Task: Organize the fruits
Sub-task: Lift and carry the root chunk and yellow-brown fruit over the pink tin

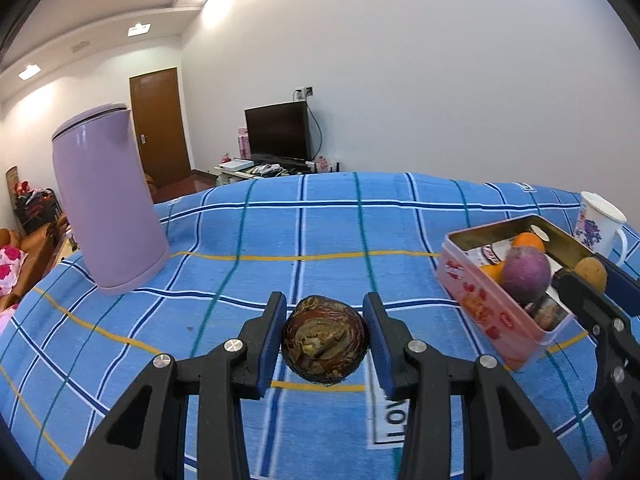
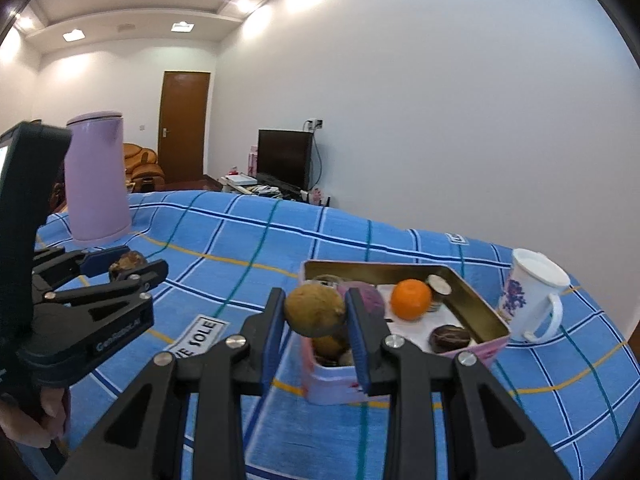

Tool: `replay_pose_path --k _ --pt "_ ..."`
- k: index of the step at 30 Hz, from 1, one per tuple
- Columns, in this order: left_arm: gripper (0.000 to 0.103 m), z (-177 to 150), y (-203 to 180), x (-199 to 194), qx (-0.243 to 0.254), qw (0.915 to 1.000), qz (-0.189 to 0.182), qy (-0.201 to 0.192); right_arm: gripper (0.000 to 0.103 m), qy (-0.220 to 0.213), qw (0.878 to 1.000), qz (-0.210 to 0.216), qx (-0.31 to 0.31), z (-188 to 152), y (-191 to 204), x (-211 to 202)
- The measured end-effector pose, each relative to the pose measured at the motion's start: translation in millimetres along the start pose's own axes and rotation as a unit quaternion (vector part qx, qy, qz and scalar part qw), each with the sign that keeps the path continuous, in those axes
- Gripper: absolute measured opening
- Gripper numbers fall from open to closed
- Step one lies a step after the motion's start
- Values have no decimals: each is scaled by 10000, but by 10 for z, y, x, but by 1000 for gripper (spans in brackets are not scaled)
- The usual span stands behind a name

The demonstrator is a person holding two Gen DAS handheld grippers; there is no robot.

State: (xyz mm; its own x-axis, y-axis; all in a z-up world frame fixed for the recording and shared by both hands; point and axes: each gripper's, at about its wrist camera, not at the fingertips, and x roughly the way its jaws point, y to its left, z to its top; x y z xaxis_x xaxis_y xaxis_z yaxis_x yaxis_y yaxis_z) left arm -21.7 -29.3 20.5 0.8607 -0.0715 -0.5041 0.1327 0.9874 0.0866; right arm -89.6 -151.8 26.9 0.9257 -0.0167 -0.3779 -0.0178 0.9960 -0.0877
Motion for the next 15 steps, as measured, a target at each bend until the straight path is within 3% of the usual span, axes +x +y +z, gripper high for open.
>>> replay_pose_path --k 15 --pt "42 74 -445 -109 76 9965 -835 -18 34 -9 9976 -598 355 -75 -683 -108"
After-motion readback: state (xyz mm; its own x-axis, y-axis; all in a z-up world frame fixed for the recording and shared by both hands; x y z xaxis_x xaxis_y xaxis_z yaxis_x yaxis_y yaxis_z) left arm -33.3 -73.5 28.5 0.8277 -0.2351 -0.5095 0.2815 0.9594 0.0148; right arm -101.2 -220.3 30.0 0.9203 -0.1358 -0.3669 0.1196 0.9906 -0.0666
